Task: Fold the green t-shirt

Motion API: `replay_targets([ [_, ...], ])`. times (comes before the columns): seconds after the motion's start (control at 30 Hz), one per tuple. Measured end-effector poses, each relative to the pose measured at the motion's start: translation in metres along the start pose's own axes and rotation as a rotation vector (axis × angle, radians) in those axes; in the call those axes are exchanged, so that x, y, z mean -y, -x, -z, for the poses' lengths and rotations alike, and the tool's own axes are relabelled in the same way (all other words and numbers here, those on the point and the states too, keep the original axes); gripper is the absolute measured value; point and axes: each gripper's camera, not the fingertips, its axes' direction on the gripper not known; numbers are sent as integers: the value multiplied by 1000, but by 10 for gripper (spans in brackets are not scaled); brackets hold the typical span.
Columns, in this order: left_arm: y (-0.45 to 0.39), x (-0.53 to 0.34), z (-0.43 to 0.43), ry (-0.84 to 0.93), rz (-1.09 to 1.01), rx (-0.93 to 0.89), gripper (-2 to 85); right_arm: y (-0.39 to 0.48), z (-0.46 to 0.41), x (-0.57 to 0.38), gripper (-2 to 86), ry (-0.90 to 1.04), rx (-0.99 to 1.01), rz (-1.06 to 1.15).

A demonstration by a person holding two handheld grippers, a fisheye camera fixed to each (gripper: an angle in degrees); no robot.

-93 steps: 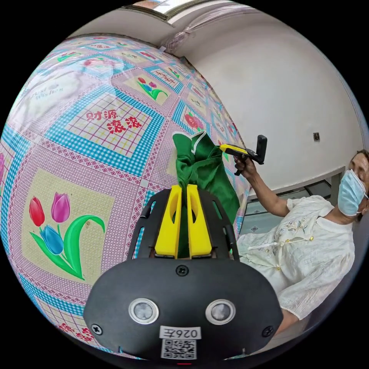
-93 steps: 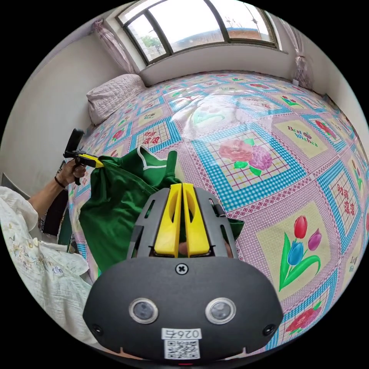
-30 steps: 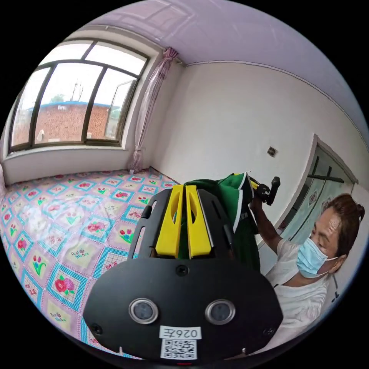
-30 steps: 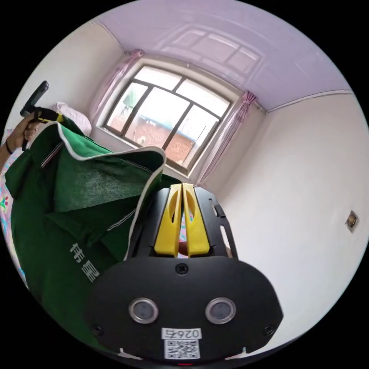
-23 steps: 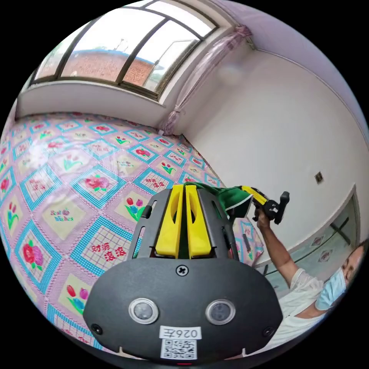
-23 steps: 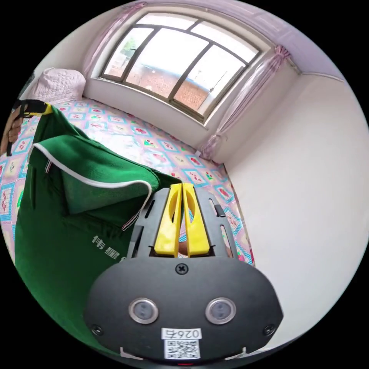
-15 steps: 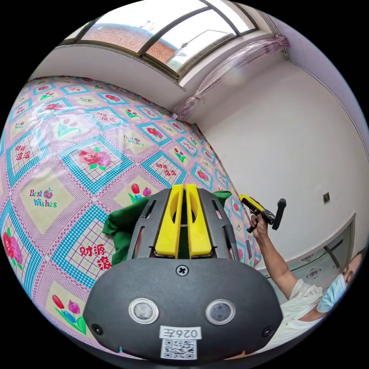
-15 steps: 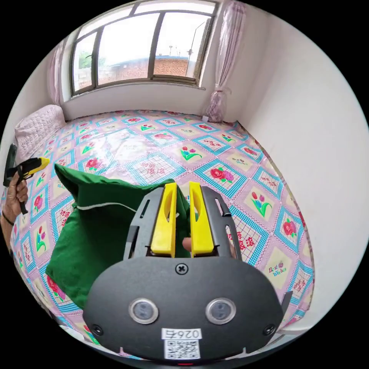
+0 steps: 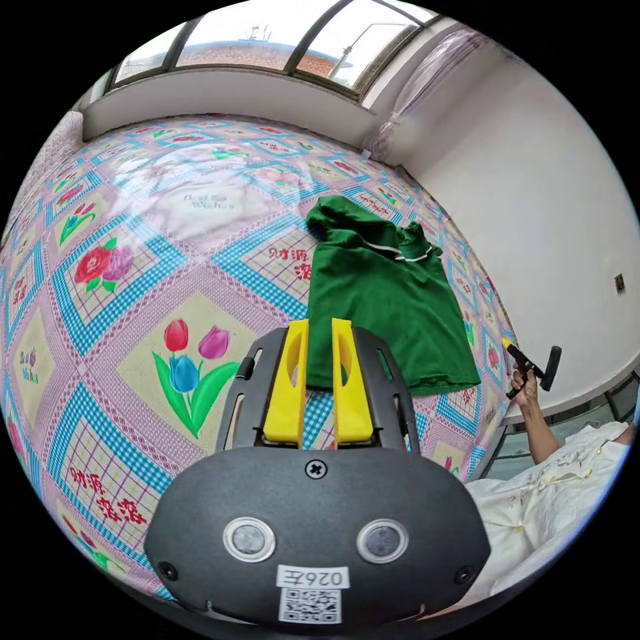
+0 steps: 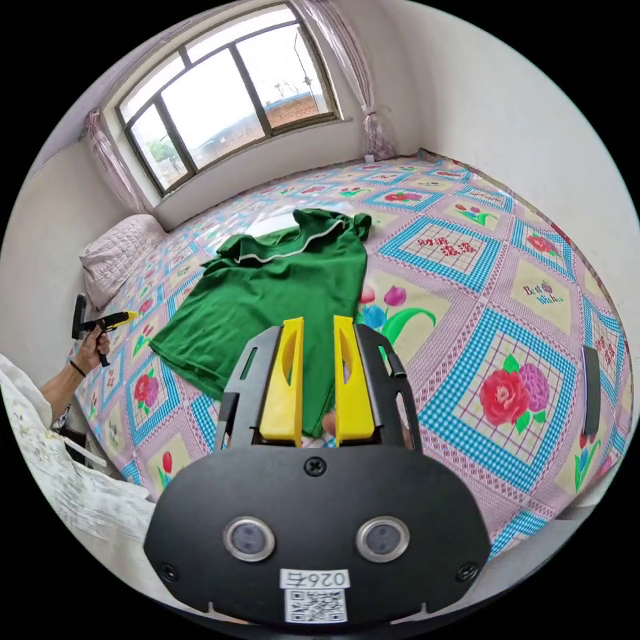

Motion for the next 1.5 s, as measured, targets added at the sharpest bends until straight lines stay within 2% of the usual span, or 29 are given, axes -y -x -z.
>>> replay_targets([
  [0.23,1,-29,-42,97,-39,47,89,44,-30,-59,58,65,-77,41],
  [0.63,18,-14,-50,81,-55,10,126,36,-29,-48,71,45,-80,-43],
  [0.87,23,-18,-42,62,-50,47,109,46,-31,-31,85,73,-106,-60],
  [1.0,33,-24,-33,78,-35,38,70,58,-33,-24,87,131,-118,-69],
  [1.07,39,-26,-35,131,-31,-23,20,64,-37,-24,79,178,-150,-83],
  [1.17,49,-33,-29,139,2,-88,4,86,-29,-29,17,191,-201,-53],
  [1.27,67,-44,-19,139,52,-243,-1,108,-9,-22,-10,212,-217,-32],
  [1.37,86,-62,21,-37,115,-434,-3,115,46,-9,-14,145,-151,-72],
  [1.43,100,-77,65,-218,145,-610,-4,112,112,10,-14,44,-73,-122],
  [1.5,102,-85,101,-319,126,-694,-5,110,167,28,-14,-38,2,-143],
])
